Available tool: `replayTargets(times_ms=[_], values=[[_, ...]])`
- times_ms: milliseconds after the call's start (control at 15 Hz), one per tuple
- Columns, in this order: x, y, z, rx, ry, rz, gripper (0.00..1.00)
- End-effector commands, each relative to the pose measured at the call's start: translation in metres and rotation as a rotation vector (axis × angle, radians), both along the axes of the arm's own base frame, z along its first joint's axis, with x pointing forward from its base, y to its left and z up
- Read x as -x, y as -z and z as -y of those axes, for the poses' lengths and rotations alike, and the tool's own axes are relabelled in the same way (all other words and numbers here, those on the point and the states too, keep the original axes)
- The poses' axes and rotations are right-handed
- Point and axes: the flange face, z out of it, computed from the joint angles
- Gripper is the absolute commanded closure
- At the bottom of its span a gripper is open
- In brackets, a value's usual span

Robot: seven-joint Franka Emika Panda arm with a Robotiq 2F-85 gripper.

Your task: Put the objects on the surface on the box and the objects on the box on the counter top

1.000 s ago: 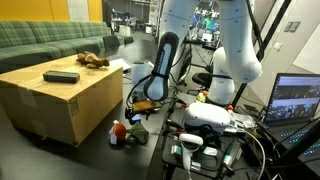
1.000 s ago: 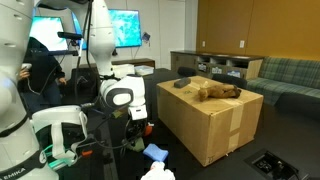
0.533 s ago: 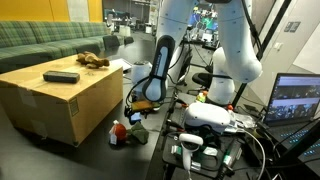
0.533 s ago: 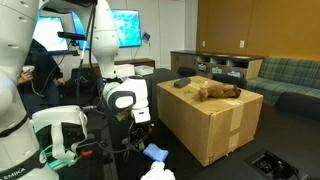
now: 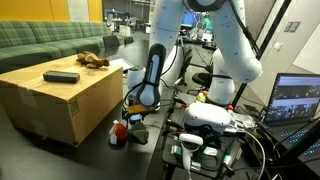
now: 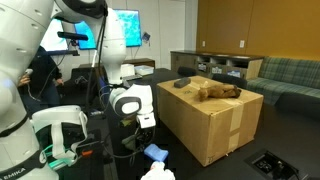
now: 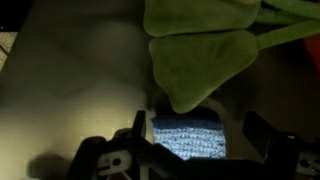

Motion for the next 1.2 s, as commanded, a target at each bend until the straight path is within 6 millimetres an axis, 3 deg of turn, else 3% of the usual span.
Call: replayTargets(times_ms=[0, 533, 667, 867, 1133], values=[[-0.034, 0.015, 0.035, 0.034, 0.009, 0.036, 0.0], [-0.115, 0.024, 0.127, 0.049, 0.051, 0.072, 0.0], [-0.128, 0.029, 0.136, 0.025, 0.032, 0.061, 0.0], [-0.144, 0.02, 0.141, -0.052, -0.036, 0.02, 0.0], [-0.15, 0.012, 0.145, -0.156, -0.147, -0.059, 0.0]])
